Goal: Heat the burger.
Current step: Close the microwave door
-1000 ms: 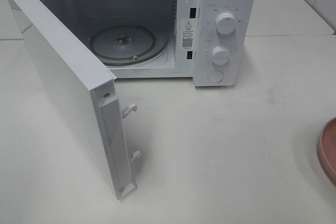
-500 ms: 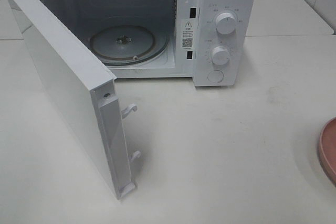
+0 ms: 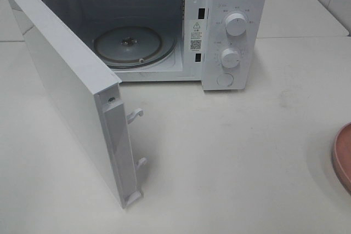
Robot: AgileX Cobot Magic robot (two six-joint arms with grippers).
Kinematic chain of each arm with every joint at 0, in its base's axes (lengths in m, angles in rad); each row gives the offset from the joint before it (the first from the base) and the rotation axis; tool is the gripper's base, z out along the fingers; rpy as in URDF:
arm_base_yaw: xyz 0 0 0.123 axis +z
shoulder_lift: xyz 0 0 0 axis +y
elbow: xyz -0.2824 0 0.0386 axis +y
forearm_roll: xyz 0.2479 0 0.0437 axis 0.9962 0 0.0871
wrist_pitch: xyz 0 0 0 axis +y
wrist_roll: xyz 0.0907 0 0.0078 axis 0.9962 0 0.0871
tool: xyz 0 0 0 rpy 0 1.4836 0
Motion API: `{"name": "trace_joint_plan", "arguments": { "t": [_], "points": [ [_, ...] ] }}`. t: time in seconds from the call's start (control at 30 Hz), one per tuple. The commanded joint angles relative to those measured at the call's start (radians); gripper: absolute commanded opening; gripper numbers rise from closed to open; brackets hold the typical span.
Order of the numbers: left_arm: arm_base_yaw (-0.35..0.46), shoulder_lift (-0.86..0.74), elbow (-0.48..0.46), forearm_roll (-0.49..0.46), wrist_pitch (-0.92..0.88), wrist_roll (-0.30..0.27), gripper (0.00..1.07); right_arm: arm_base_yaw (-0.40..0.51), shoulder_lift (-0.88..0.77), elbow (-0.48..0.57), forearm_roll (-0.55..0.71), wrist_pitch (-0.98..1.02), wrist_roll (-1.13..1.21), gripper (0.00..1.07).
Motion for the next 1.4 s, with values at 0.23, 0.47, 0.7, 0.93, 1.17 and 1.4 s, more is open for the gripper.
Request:
{"name": "trace_joint_plan", "arguments": {
  "t": [0.23,0.47,0.7,0.93,1.17,1.4],
  "points": [
    [0.002,-0.019,-0.001,-0.001,0.001,0.002,0.87,-0.029,-0.113,0.002,0.004,-0.015,-0.016,0.76],
    [0.002,-0.019,-0.001,-0.001,0.001,0.002,0.87,-0.065,-0.113,0.002,0.004,-0.015,-0.017,0.75],
    [0.002,-0.019,-0.001,-0.001,0.001,0.002,0.87,-0.065,-0.113,0.002,0.004,-0.015,-0.017,0.75],
    [0.002,-0.019,-0.001,-0.001,0.001,0.002,0.87,-0.065,-0.113,0.002,0.004,-0.015,-0.015,0.75],
    [0.002,-0.019,-0.001,-0.001,0.001,0.002,0.87,-0.065,-0.113,0.002,0.004,-0.015,-0.015,0.75],
    [0.002,-0.019,-0.001,-0.001,0.001,0.002,0.87,-0.065,-0.113,0.002,0.004,-0.015,-0.016,0.75]
  ]
}}
